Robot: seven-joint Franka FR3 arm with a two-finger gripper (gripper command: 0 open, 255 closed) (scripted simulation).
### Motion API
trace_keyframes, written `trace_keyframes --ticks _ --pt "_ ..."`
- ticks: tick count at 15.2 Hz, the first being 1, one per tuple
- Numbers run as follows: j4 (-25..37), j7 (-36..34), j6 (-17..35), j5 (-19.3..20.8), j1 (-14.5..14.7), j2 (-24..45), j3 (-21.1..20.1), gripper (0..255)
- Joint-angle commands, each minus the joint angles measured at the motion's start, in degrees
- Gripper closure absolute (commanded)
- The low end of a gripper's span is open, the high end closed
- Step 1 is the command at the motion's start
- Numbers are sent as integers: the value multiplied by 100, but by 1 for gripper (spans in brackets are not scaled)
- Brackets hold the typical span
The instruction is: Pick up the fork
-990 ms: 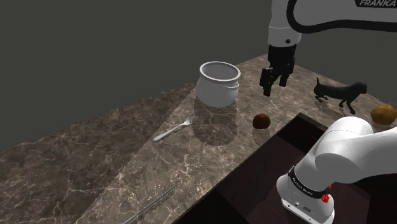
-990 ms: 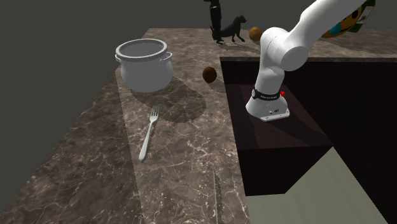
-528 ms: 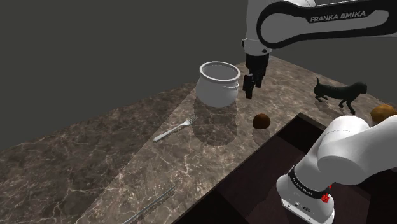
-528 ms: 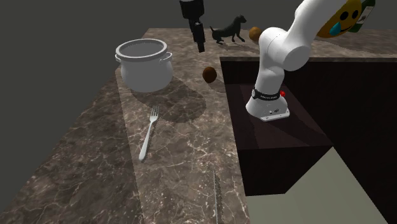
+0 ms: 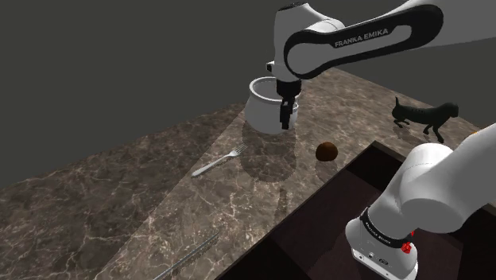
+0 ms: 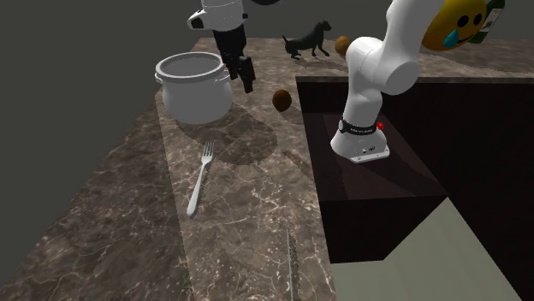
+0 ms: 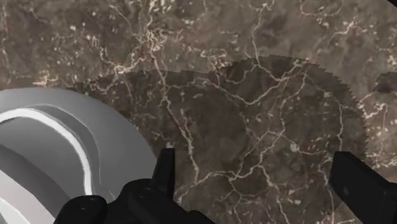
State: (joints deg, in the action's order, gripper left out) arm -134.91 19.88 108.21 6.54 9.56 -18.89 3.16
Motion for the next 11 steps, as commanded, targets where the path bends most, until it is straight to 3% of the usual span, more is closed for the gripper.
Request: trace_keyframes --ticks 1,11 --pt "160 380 323 -14 128 410 -9 0" --pt "956 2081 1457 -134 650 2022 -313 0"
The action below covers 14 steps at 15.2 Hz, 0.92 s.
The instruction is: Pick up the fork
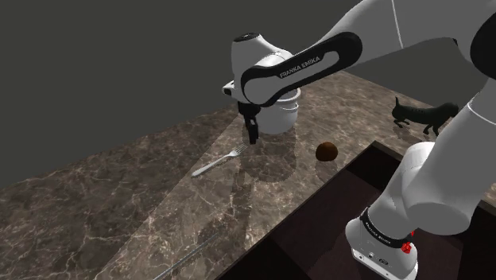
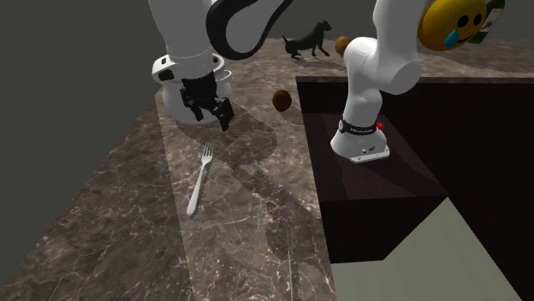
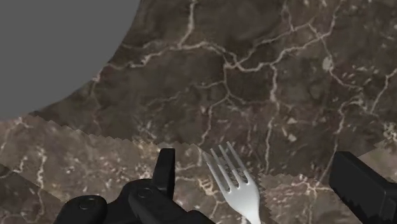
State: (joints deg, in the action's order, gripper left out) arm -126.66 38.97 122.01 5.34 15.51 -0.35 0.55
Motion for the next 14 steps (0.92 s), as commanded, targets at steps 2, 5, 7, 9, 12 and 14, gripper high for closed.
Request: trace_keyframes --ticks 2,5,7,9,12,14 --pt "290 488 261 -25 147 449 -148 0" --pt "518 942 518 -26 274 843 -313 0" --pt "504 962 604 -17 280 910 -325 0" --pt "453 945 745 -2 280 1000 -322 0" --pt "386 919 954 22 282 1143 -316 0" --pt "354 906 1063 36 283 1221 -312 0"
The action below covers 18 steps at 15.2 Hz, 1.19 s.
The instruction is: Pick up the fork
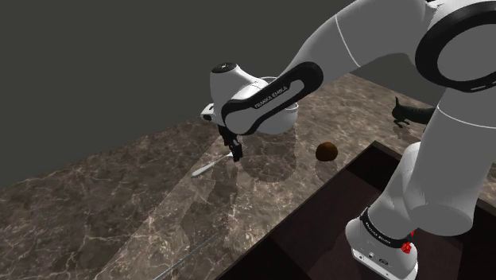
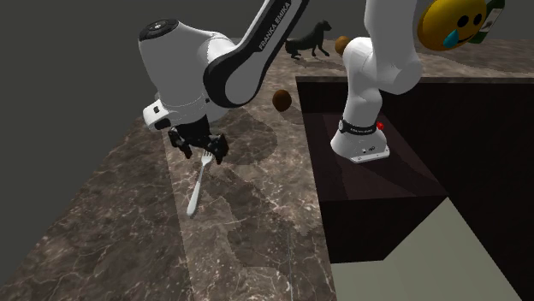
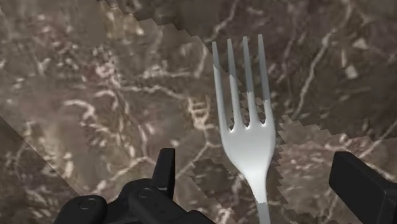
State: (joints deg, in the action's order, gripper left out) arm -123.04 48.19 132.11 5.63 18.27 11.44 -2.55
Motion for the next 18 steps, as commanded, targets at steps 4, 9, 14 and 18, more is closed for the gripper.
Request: trace_keyframes --ticks 4,9,14,18 --pt "-24 -19 59 7 8 32 -3 255" --pt "-4 -10 58 9 2 51 2 255" --pt "52 10 -155 -18 2 -106 -12 255" --pt "153 43 -436 -49 0 -288 -19 255"
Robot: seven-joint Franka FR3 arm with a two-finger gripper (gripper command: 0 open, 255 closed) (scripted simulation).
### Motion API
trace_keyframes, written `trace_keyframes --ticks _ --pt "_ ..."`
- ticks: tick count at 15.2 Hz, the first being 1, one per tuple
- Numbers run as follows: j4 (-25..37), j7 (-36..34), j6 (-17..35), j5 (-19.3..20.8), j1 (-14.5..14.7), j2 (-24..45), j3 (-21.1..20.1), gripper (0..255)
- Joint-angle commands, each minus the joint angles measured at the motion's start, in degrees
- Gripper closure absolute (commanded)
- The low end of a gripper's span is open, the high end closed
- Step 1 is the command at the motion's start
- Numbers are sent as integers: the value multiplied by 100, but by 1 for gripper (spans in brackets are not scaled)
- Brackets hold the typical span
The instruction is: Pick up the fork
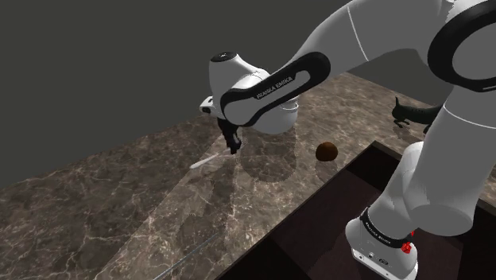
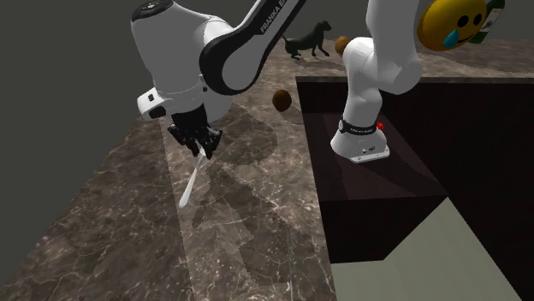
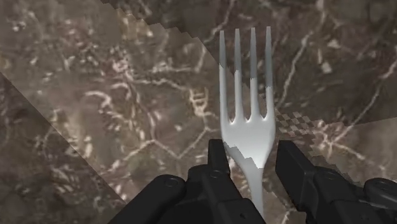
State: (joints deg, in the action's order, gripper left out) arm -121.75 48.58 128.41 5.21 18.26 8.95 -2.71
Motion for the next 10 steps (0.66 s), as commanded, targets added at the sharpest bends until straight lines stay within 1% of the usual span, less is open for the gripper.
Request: trace_keyframes --ticks 1,8,10 --pt "52 12 -136 -14 1 -82 -4 255" --pt "283 64 -637 -58 0 -354 -12 255" --pt "288 65 -647 -59 0 -359 -12 255"
